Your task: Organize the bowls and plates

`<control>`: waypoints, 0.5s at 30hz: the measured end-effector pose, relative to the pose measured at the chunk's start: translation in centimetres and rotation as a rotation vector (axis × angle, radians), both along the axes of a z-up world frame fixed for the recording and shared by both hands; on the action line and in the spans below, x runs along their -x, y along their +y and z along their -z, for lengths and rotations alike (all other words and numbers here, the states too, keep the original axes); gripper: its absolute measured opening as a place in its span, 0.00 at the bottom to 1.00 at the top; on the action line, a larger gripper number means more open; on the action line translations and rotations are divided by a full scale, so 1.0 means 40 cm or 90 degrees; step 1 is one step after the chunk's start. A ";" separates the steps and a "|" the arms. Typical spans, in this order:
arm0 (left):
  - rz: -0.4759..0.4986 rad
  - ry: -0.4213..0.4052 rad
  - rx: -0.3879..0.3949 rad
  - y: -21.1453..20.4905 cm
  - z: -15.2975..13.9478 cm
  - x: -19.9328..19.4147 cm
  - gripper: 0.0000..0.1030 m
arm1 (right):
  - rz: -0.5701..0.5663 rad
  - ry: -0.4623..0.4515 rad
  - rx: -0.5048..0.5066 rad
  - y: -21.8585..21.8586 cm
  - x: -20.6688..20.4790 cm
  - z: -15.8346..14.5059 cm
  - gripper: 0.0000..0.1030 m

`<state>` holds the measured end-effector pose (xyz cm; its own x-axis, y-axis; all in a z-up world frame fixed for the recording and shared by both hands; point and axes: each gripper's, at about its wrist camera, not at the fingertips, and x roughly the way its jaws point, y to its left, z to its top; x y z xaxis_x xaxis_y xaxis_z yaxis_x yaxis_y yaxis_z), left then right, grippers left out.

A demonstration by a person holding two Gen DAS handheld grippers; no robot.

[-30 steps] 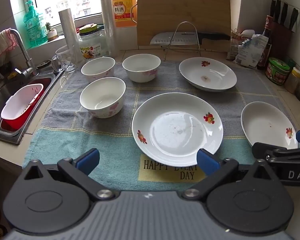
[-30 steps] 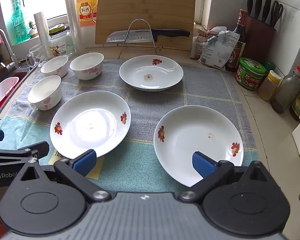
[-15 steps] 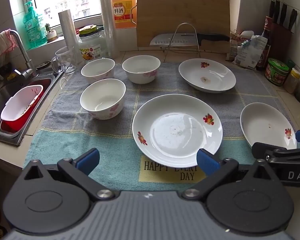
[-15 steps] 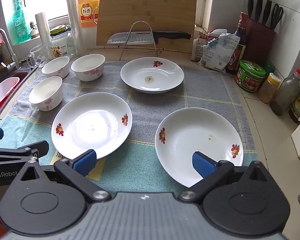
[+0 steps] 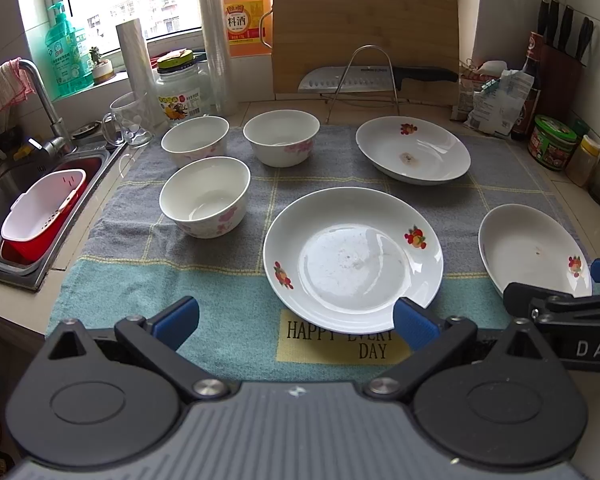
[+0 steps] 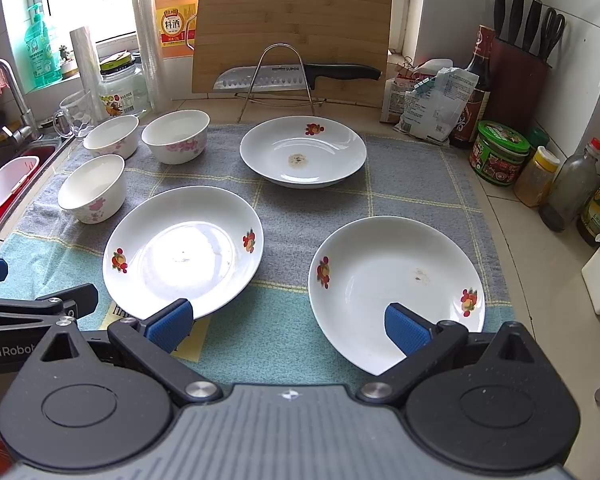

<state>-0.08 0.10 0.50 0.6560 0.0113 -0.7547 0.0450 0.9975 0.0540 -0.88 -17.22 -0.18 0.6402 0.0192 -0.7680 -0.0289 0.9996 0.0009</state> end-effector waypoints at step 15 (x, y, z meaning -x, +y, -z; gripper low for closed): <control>-0.003 0.001 0.002 -0.001 -0.005 0.006 0.99 | -0.002 -0.003 0.000 0.001 0.003 -0.006 1.00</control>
<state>-0.33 0.08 0.70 0.6552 0.0120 -0.7553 0.0398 0.9979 0.0505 -1.02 -17.19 0.06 0.6438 0.0209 -0.7649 -0.0319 0.9995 0.0004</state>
